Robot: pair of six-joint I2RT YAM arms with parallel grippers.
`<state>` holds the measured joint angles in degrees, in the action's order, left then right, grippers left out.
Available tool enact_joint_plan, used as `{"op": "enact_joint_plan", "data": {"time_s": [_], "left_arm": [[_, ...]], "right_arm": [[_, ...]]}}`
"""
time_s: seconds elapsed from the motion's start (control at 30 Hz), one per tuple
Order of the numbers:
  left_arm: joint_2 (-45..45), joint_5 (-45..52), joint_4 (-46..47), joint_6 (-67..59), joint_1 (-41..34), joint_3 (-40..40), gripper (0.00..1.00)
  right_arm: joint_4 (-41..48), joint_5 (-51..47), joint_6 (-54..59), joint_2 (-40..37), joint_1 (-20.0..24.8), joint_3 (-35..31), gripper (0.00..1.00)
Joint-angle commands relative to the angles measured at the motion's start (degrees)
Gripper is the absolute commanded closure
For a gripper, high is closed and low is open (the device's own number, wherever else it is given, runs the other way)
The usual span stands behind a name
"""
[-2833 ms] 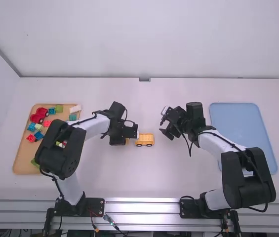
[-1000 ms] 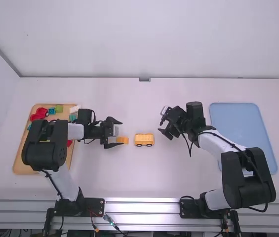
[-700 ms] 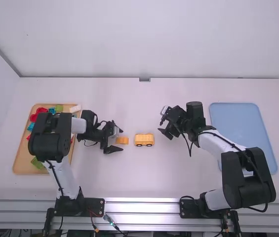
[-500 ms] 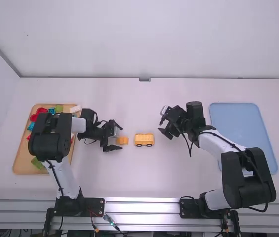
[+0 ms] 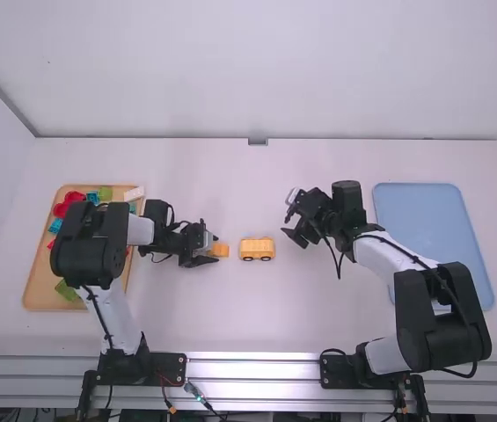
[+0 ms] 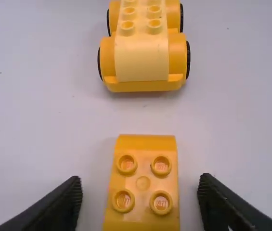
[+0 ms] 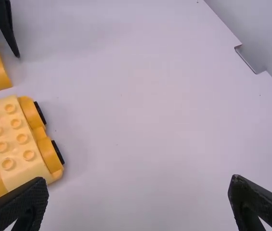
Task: Assemble lego blocks to make yellow taxi
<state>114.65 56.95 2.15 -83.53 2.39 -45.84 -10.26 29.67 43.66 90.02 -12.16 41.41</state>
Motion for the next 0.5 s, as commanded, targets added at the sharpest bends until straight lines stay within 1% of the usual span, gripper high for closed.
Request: {"op": "enact_joint_plan", "data": {"time_s": [0.0, 0.1, 0.13, 0.27, 0.37, 0.47], "left_arm": [[0.98, 0.85, 0.33, 0.17, -0.22, 0.37, 0.44], [0.98, 0.92, 0.31, 0.17, -0.39, 0.39, 0.60], [0.98, 0.98, 0.35, 0.17, -0.83, 0.39, 0.62], [0.98, 0.50, 0.09, 0.20, -1.64, 0.39, 0.67], [0.98, 0.42, -0.55, 0.17, -1.75, 0.39, 0.68], [0.98, 0.63, -1.22, 0.20, -1.29, 0.39, 0.73]], "right_arm": [[0.15, 0.72, -0.17, -0.98, -0.26, 1.33, 0.01], [0.02, 0.74, -0.20, -0.98, -0.26, 1.33, 0.01], [0.02, 0.74, -0.17, -0.98, -0.26, 1.33, 0.01], [0.09, 0.74, -0.22, -0.98, -0.26, 1.33, 0.01], [0.22, 0.74, -0.24, -0.98, -0.26, 1.33, 0.01], [0.68, 0.76, -0.37, -0.98, -0.26, 1.33, 0.01]]}}
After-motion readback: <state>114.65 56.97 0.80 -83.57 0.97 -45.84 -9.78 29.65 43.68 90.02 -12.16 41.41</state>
